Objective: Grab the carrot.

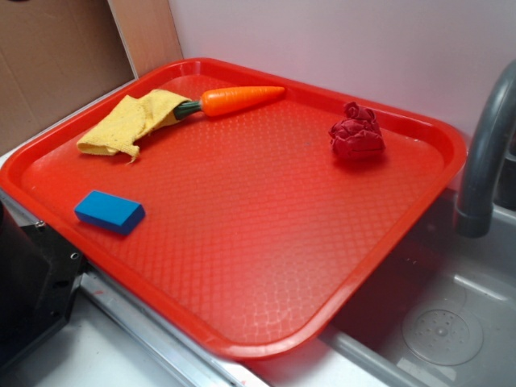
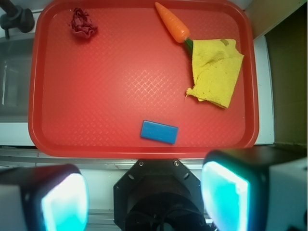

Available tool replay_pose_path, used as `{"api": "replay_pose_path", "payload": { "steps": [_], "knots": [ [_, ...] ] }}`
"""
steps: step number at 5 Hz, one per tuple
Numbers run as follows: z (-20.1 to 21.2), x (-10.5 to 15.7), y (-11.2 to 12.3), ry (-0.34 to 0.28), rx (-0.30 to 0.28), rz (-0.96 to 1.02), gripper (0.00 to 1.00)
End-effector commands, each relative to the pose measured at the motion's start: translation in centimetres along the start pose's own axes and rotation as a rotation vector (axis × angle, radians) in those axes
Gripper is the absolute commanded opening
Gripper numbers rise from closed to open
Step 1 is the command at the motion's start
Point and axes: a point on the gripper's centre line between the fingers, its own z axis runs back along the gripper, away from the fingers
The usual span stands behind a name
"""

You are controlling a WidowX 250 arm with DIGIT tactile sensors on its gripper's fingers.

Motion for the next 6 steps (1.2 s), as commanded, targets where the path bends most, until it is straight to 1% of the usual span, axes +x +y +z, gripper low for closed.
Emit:
{"api": "replay_pose_path", "payload": {
  "steps": [1,2,3,4,5,6],
  "knots": [
    [0.0,0.0,0.0,0.0,0.0,0.0,1.0],
    [-1.8,1.7,0.5,-0.016,0.079,-0.026,1.0],
    [-4.6,4.0,1.5,-0.021,0.125,-0.1,1.0],
    [-6.9,7.0,3.0,-0.07,0.206,-0.19,1.0],
    [-8.6,9.5,4.1,-0.092,0.265,-0.212,1.0],
    [-10.6,11.6,5.5,-0.093,0.277,-0.24,1.0]
  ]
}}
